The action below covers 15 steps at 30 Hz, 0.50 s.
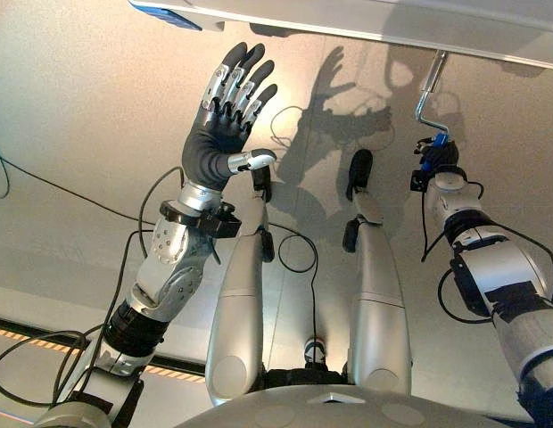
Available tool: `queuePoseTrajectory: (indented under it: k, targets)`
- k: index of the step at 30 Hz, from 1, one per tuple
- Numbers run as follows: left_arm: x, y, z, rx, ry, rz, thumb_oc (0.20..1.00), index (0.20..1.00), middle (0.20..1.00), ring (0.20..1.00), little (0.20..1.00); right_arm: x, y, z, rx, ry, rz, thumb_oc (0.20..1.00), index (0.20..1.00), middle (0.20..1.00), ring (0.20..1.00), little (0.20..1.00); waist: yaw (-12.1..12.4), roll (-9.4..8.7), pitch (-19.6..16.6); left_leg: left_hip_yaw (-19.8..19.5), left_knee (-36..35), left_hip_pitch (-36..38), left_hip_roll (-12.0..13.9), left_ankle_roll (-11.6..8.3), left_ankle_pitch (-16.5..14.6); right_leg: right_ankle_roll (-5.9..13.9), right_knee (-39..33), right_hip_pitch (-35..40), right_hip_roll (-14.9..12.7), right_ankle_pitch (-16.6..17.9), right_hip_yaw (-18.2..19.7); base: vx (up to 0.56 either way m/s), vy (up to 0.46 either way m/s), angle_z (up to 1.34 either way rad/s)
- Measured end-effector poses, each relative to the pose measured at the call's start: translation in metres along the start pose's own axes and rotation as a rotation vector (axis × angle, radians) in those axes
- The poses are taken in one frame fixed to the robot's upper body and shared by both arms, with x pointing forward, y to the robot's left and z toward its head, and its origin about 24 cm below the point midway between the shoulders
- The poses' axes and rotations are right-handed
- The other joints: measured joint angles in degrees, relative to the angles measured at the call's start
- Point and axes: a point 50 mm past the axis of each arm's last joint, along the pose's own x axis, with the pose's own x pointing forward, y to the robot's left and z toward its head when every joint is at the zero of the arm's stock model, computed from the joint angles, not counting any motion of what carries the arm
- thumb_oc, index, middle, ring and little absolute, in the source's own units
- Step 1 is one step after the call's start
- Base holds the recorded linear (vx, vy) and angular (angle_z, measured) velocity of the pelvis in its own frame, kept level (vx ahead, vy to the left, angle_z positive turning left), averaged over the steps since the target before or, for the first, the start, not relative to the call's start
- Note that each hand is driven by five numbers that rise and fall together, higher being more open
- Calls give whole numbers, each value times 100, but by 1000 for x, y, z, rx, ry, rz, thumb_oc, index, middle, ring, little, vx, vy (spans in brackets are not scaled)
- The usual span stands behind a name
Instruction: Raise the hospital bed
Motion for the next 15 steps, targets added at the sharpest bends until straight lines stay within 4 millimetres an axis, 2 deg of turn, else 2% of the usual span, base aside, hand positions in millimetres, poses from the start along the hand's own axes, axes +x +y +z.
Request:
queuePoseTrajectory:
  k: [15]
  targets:
    - [7, -1, 2, -22, -41, 40, 1000, 1000, 1000, 1000, 1000, -1, 15, 12, -99, -17, 38, 200, 200, 200, 200, 200, 74, 200, -27, -30, 120, -106, 58, -33, -25, -77, -17, -30, 13, 50, -72, 3, 78, -1]
